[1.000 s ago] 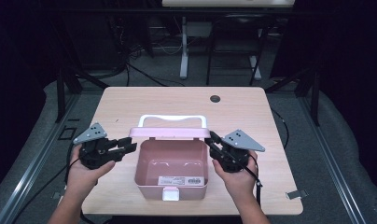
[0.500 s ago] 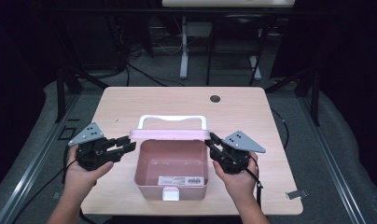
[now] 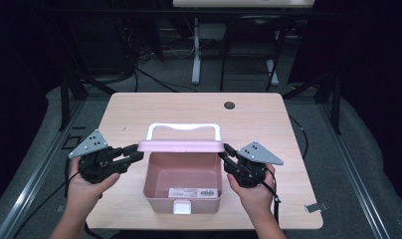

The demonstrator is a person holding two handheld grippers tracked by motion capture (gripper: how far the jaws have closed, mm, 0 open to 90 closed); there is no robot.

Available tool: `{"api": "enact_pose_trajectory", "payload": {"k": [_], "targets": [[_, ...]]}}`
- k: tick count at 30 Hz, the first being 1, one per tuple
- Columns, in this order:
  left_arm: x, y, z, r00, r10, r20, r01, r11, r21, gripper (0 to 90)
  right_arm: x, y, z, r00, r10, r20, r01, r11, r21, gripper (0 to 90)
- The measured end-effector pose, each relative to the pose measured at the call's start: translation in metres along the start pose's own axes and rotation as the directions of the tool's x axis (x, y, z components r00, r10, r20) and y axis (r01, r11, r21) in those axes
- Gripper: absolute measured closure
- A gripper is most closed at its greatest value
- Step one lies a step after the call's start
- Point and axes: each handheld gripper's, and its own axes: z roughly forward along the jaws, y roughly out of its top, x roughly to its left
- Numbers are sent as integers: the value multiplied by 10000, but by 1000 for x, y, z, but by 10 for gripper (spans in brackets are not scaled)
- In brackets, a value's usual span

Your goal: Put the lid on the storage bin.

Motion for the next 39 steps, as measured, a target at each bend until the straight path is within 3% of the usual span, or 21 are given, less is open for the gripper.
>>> {"api": "enact_pose_trajectory", "payload": {"k": [8, 15, 22, 35, 39], "targets": [[-1, 1, 0, 9999, 60, -137, -62, 9999, -149, 688, -1, 2, -9, 9999, 124, -94, -122, 9998, 184, 749], [1, 8, 4, 9994, 146, -304, -143, 9998, 114, 684, -3, 6, -17, 9999, 107, -88, -105, 9998, 186, 760], [5, 15, 6, 9997, 92, -213, -86, 9995, 302, 673, -6, 12, -28, 10000, 50, 1, -50, 10000, 37, 769], [-1, 12, 6, 9989, 303, -347, -292, 9991, 310, 601, -11, 15, -33, 9998, 200, 70, -200, 9998, -4, 771], [-3, 8, 4, 9993, 196, -330, -191, 9997, 156, 574, -13, 14, -33, 9995, 323, 36, -323, 9995, 5, 769]]}}
